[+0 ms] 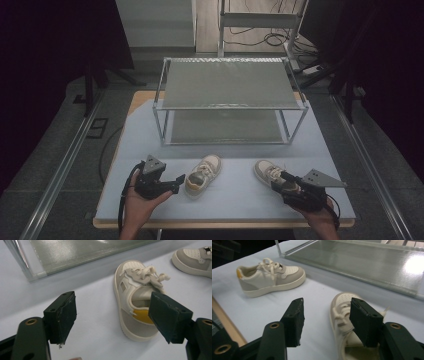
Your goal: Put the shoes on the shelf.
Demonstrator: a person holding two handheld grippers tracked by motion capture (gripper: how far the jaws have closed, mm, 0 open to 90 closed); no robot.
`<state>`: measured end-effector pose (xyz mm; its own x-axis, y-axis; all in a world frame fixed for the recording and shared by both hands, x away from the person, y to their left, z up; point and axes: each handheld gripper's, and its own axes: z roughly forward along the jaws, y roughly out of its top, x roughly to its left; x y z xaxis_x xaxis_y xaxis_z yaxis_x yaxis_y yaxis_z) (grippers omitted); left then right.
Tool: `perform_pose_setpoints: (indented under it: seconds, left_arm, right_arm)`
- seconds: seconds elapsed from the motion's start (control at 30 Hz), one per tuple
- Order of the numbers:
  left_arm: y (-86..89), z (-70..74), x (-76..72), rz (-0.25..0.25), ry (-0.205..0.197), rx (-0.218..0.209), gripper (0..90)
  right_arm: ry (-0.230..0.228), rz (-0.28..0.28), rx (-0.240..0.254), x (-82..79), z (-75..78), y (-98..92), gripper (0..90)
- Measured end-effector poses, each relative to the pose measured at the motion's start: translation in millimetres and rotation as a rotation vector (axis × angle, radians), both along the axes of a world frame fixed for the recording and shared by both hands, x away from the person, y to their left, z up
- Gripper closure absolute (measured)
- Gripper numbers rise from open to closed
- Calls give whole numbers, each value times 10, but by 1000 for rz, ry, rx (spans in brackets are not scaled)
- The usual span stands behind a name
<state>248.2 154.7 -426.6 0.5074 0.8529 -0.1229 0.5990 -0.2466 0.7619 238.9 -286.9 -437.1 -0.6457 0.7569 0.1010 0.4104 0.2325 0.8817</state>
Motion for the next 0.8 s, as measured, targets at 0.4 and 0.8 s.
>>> perform_pose_setpoints:
  seconds: [0.4, 0.8]
  left_arm:
    - [-213, 17, 104, -34, 16, 18, 212]
    - [-533, -17, 279, -82, 69, 47, 187]
  right_arm:
    - [19, -48, -31, 176, 36, -29, 360]
    - [74, -80, -83, 420, 21, -2, 267]
